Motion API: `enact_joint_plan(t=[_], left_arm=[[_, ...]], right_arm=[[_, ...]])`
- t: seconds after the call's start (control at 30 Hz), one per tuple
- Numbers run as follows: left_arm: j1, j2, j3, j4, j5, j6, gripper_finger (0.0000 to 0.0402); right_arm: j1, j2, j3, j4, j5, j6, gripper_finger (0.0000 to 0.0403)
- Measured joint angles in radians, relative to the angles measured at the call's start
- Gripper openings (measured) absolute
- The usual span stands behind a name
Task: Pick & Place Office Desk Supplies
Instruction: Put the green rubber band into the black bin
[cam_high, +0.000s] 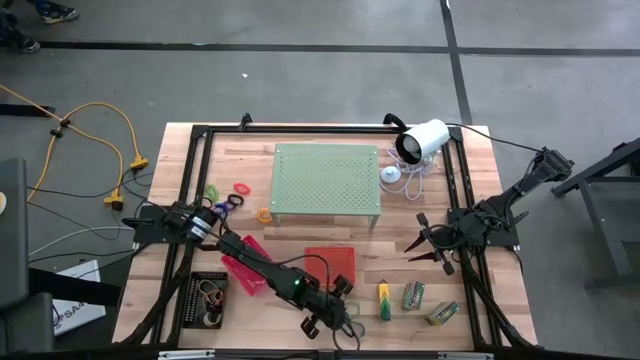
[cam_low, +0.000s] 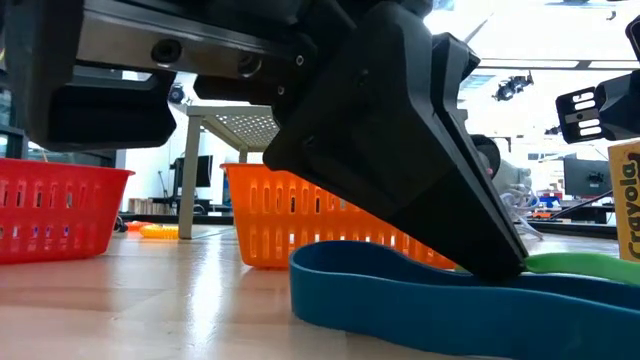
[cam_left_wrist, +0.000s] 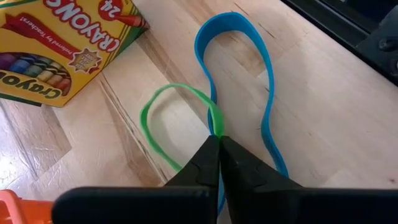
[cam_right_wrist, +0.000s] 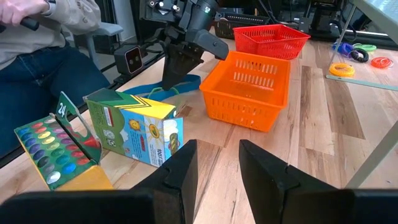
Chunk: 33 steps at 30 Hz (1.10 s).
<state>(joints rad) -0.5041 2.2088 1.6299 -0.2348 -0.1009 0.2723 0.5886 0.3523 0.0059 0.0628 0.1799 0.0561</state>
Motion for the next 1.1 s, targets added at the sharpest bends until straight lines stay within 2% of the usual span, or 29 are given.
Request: enact_joint_plan(t=[0.5, 1.1], left_arm=[[0.000, -0.003, 0.000, 0.003, -0.009, 0.001, 0.0001], [-0.037, -0.051, 0.000, -0.032, -0.106, 0.020, 0.0001]], right_arm=[[0.000, 0.000, 0.000, 0.000, 0.000, 0.000, 0.0106], [0.000, 0.000, 0.000, -0.002, 0.000, 0.000, 0.0106]])
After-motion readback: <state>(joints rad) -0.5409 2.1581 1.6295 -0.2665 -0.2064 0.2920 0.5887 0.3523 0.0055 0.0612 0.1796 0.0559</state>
